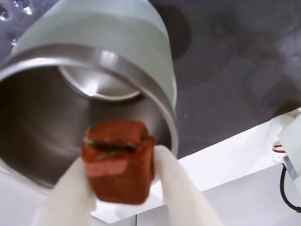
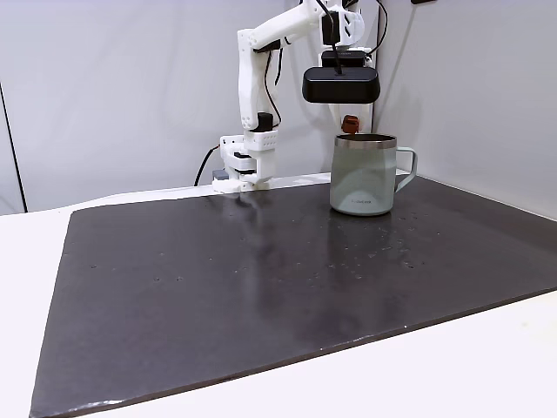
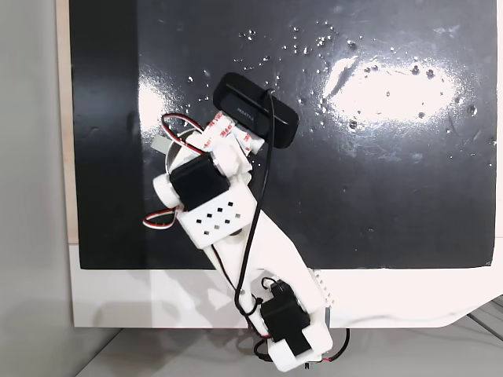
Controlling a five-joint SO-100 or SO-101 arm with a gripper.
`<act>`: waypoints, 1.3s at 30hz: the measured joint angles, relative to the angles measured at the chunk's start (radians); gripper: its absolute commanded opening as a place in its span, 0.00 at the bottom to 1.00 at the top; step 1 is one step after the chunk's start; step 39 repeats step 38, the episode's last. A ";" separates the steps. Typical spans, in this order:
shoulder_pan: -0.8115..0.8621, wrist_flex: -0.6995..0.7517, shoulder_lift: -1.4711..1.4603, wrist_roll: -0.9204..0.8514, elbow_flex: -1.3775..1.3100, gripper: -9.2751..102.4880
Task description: Grasp a cube and put it in the cup.
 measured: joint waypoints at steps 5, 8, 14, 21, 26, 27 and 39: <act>-0.028 0.000 -0.012 0.014 -0.018 0.11; -0.034 0.000 -0.014 0.018 -0.020 0.28; -0.028 0.000 -0.014 0.052 -0.020 0.36; -0.029 0.000 -0.014 0.086 -0.048 0.35; -0.041 0.000 -0.014 0.106 -0.048 0.35; -0.048 0.000 -0.014 0.110 -0.048 0.35; -0.098 0.000 -0.014 0.164 -0.048 0.34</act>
